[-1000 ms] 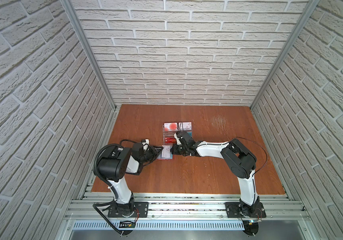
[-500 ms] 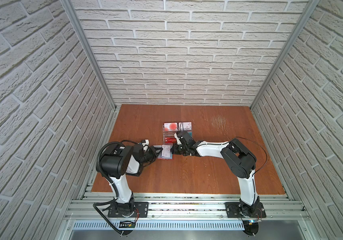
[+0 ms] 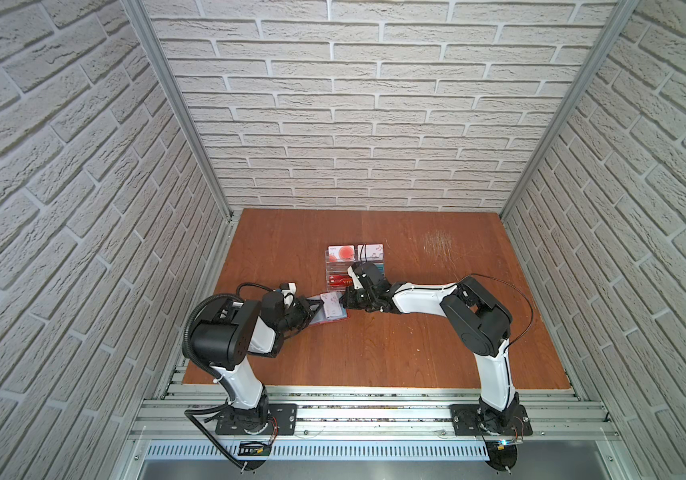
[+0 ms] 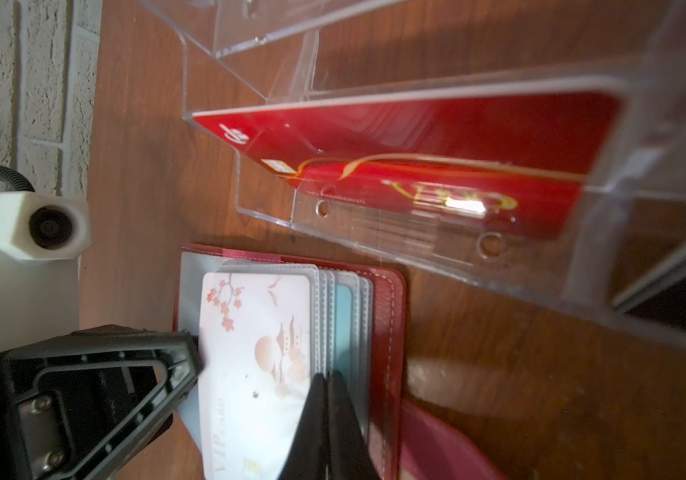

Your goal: Take the credit cards out of the card holder

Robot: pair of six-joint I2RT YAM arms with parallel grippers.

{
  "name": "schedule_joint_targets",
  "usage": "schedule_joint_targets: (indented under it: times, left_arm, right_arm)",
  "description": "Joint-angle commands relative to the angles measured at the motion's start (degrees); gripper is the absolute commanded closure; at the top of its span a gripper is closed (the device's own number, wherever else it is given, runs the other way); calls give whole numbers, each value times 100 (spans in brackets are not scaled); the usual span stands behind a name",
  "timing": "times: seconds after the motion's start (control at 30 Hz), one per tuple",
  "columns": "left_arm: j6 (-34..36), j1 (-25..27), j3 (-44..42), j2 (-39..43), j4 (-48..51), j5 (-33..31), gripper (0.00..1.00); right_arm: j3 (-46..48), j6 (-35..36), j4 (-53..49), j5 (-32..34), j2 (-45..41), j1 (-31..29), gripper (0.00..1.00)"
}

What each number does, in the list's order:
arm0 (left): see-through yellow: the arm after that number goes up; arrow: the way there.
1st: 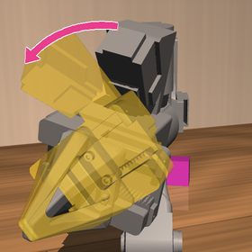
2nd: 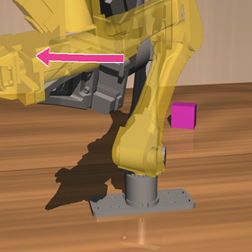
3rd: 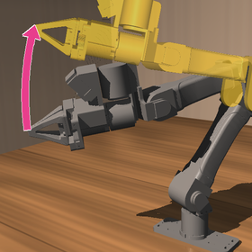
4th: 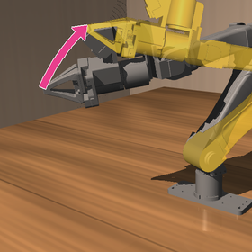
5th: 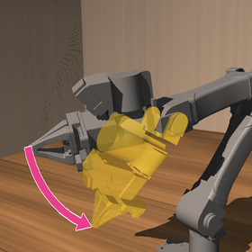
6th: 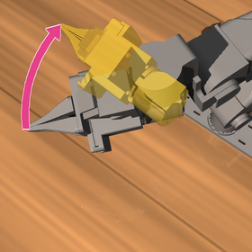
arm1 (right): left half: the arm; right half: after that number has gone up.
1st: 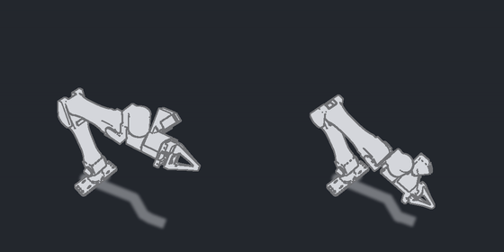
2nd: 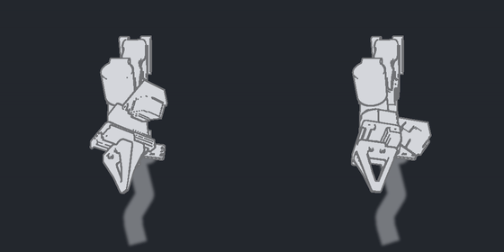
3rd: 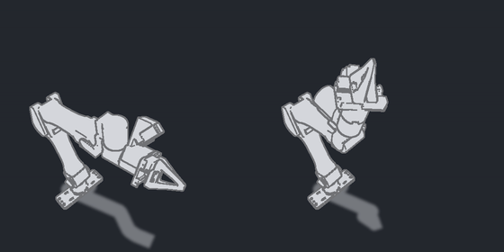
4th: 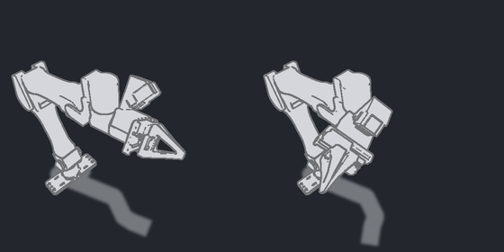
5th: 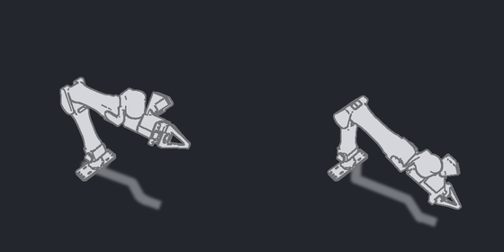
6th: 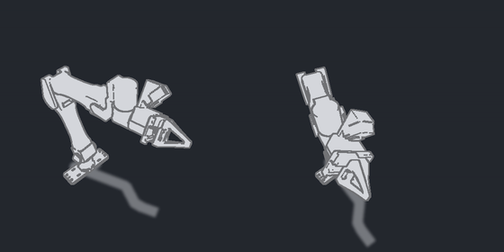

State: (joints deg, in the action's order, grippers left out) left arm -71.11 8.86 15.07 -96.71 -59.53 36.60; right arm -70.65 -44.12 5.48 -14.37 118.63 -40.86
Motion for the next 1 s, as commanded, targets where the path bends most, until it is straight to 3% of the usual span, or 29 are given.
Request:
schedule_joint_targets:
  times: [0.0,0.43,0.6,0.7,0.87,0.97]
  left_arm:
    - [346,-102,-66,426,62,-29,100]
    - [607,-125,9,633,991,-224,100]
    - [678,-84,119,599,1198,-217,100]
    - [694,-78,145,536,1220,-189,95]
    - [660,-69,154,407,1096,-147,90]
    - [620,-60,158,337,1000,-127,87]
  right_arm:
    - [275,61,-590,-10,332,-41,94]
    - [410,214,-499,4,-113,-70,93]
    - [321,259,-577,20,-375,-124,81]
    - [246,229,-560,-15,-343,-137,74]
    - [97,181,-555,-52,-165,-149,74]
    - [69,126,-518,-78,-79,-146,81]
